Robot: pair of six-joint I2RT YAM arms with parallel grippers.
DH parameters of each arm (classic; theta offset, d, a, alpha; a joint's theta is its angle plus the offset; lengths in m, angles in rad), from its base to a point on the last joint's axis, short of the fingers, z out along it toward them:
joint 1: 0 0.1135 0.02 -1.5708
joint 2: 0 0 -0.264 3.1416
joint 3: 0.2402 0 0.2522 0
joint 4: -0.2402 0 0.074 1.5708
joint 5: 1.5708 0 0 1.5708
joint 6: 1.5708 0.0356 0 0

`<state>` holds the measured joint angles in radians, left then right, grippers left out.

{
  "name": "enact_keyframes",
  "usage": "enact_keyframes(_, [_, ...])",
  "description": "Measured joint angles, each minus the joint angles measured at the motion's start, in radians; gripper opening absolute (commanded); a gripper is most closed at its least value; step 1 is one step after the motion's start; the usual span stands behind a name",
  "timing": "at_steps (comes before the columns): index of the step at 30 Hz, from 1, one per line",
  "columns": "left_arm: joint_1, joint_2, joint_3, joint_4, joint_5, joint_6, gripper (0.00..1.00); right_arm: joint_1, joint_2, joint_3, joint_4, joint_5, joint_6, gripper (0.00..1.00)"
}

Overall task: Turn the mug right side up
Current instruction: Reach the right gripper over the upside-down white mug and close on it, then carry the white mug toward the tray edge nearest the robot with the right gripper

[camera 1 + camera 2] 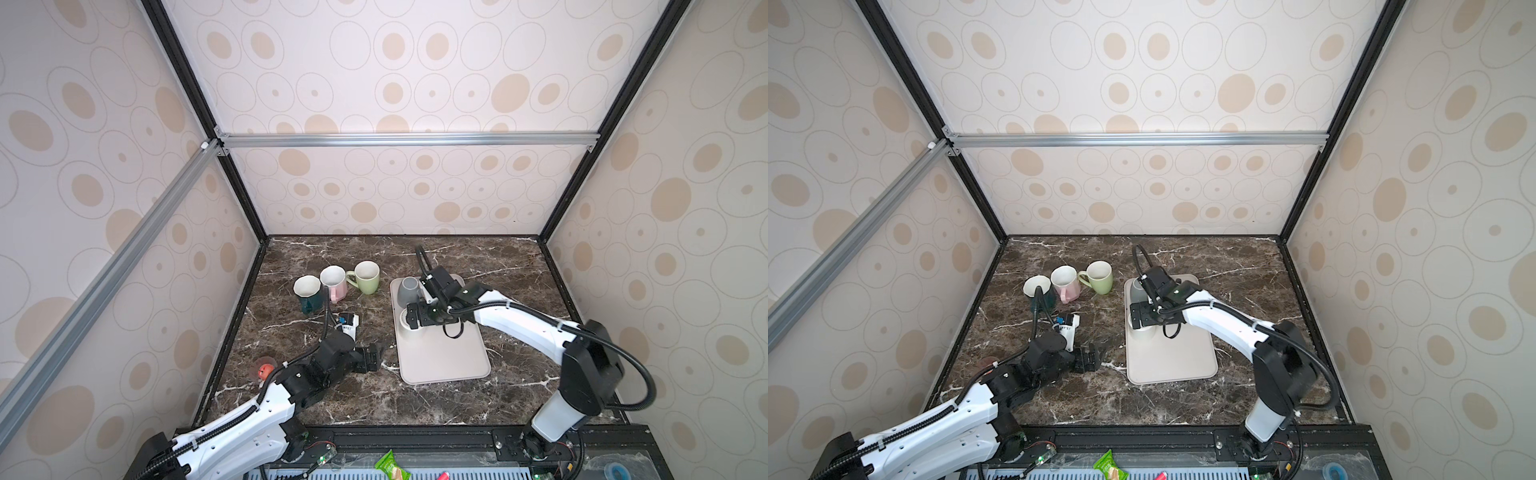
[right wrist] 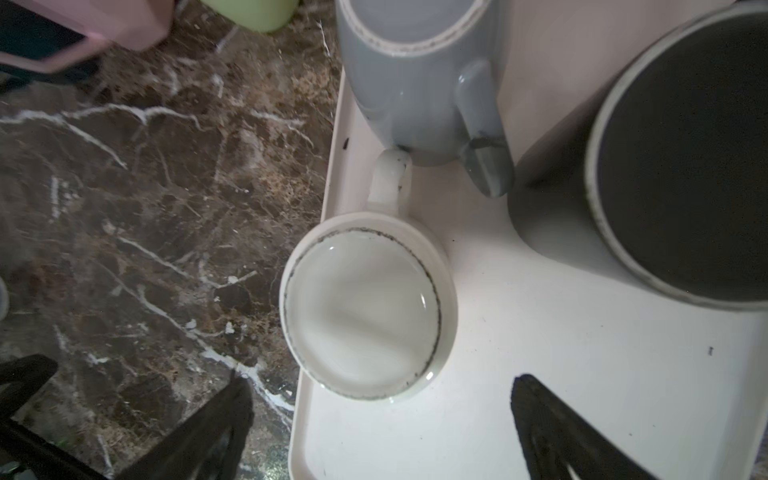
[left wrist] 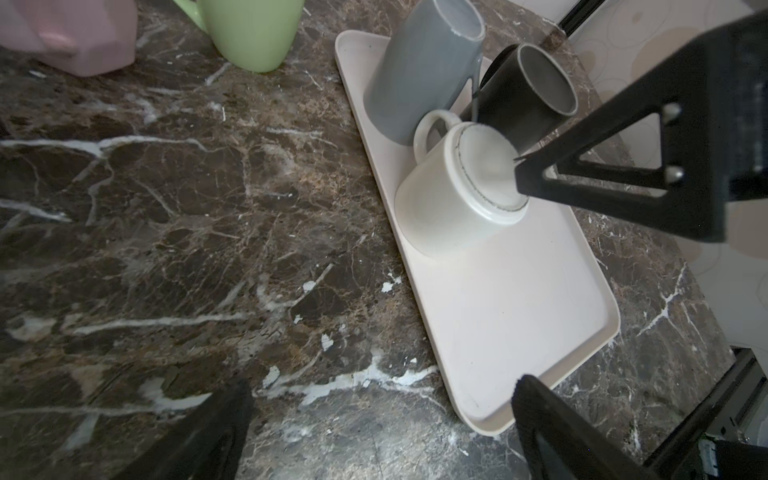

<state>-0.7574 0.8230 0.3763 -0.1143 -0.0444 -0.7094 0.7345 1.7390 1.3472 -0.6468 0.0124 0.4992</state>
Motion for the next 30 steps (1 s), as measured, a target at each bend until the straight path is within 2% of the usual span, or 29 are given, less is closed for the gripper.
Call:
enact_keyframes(4, [0.006, -0.012, -0.044, -0.001, 0.018, 0.000, 0.98, 0.021, 0.088, 0.068, -0.051, 0.025, 0.000, 1.00])
enact_keyframes(15, [0.019, -0.059, -0.102, 0.000, 0.013, -0.001, 0.98, 0.038, 0.195, 0.176, -0.132, 0.079, 0.000, 1.00])
enact_keyframes(20, [0.023, -0.068, -0.122, 0.000, 0.012, -0.004, 0.98, 0.039, 0.248, 0.233, -0.151, 0.084, -0.012, 0.96])
enact_keyframes(30, [0.027, -0.062, -0.152, 0.005, -0.011, -0.009, 0.98, 0.045, 0.252, 0.232, -0.175, 0.088, -0.086, 0.91])
